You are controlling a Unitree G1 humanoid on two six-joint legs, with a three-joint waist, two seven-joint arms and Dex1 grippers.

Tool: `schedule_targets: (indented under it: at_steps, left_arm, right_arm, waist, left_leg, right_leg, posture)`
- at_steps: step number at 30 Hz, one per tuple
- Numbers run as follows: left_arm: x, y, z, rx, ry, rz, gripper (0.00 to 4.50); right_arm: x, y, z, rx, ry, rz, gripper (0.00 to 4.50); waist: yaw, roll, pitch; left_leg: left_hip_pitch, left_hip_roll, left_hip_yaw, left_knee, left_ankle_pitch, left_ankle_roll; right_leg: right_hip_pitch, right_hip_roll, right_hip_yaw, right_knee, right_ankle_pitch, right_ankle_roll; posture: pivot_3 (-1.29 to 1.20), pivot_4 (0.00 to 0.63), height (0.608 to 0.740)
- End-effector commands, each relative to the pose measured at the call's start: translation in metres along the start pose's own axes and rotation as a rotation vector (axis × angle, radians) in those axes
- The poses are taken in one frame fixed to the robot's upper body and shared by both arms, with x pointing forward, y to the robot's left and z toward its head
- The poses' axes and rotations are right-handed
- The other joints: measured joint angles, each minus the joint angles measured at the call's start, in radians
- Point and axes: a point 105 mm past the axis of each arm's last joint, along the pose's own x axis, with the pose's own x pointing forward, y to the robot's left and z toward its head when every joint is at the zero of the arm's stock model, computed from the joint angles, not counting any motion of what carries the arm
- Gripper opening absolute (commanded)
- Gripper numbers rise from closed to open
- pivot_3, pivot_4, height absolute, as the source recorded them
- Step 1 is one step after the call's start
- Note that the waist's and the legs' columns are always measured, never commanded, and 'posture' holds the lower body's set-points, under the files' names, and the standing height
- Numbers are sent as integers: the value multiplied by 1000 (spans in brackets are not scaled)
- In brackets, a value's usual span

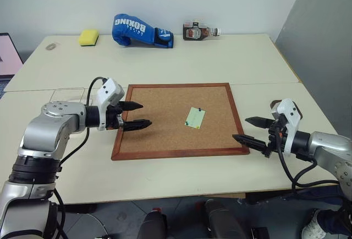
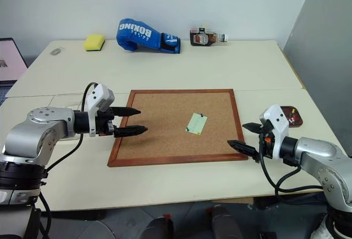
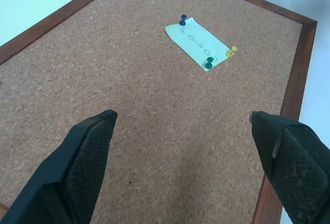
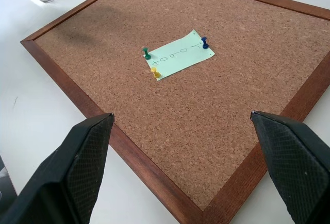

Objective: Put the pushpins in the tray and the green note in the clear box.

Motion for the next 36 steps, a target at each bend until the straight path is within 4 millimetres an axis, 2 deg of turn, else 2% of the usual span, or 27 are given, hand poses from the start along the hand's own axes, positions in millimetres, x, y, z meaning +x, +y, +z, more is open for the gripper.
schedule_targets:
  at_steps: [1, 5, 10, 11, 15, 17, 21, 26, 29, 31, 36]
  left_arm:
    - [0, 1, 11, 7, -23, 2, 4415]
    - [3, -3, 11, -2, -30, -20, 4415]
    - [13, -14, 14, 7, -65, -67, 3858]
    - [15, -15, 14, 11, -69, -69, 3545]
    - [24, -19, 13, 34, -86, -74, 2772]
    - [31, -19, 11, 68, -95, -60, 2309]
    - [45, -20, 5, 130, -109, -35, 1687]
    - [62, -19, 0, 141, -144, 4, 622]
    - [66, -17, -3, 137, -148, 15, 56]
    - [68, -16, -6, 129, -147, 22, 17]
    - [75, -20, -28, 83, -108, 21, 17]
  right_arm:
    - [-3, -2, 10, -33, -35, -22, 4495]
    - [0, -3, 12, -30, -49, -33, 4495]
    - [11, -3, 13, -37, -74, -50, 4500]
    - [14, -4, 14, -36, -82, -56, 4500]
    - [25, -11, 15, -50, -108, -85, 4500]
    - [35, -18, 13, -51, -123, -120, 4500]
    - [56, -24, 15, -82, -149, -153, 4500]
    - [90, -28, 13, -110, -176, -174, 4500]
    - [103, -29, 13, -121, -187, -178, 4500]
    - [110, -30, 14, -125, -192, -180, 4500]
    - [124, -27, 15, -124, -204, -164, 4500]
  waist:
    - [0, 0, 0]
    - [0, 0, 0]
    - [0, 0, 0]
    - [0, 0, 0]
    - [0, 0, 0]
    - [0, 0, 0]
    - [-1, 0, 0]
    - [-1, 0, 0]
    - [0, 0, 0]
    - [0, 0, 0]
    - [-3, 0, 0]
  left_leg:
    - [0, 0, 0, 0, 0, 0]
    - [0, 0, 0, 0, 0, 0]
    - [0, 0, 0, 0, 0, 0]
    - [0, 0, 0, 0, 0, 0]
    - [0, 0, 0, 0, 0, 0]
    - [0, 0, 0, 0, 0, 0]
    - [1, 0, 0, 1, 0, 0]
    - [1, 0, 0, 1, 0, 0]
    - [1, 0, 0, 1, 0, 0]
    - [0, 0, 0, 1, 0, 0]
    - [1, 0, 0, 1, 0, 0]
  right_leg:
    - [0, 0, 0, 0, 0, 0]
    - [0, 0, 0, 0, 1, 1]
    - [0, 0, 0, 0, 2, 3]
    - [0, 0, 0, 0, 2, 3]
    - [0, 0, 0, 1, 2, 3]
    - [0, 0, 0, 1, 2, 3]
    - [1, 0, 0, 1, 2, 3]
    - [1, 0, 0, 1, 3, 3]
    - [1, 0, 0, 1, 3, 3]
    - [0, 0, 0, 1, 3, 3]
    - [0, 0, 1, 2, 3, 2]
  posture:
    - [0, 150, 740]
    - [0, 150, 740]
    - [0, 150, 740]
    - [0, 150, 740]
    - [0, 150, 740]
    - [0, 150, 740]
    - [0, 150, 740]
    - [0, 150, 740]
    - [0, 150, 740]
    - [0, 150, 740]
    - [0, 150, 740]
